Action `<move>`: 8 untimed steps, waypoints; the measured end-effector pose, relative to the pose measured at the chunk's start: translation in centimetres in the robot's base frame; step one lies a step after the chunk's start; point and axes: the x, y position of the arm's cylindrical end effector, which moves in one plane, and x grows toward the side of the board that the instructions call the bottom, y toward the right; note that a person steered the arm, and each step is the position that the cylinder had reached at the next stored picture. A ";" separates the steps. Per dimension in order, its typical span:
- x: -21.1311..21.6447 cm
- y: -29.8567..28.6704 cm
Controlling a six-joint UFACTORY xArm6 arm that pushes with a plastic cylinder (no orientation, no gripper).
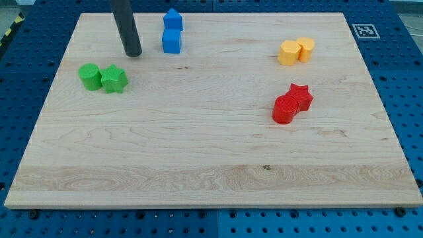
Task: Push the green star towards down
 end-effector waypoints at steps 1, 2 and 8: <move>1.9 0.5; 3.8 0.5; 8.2 -2.2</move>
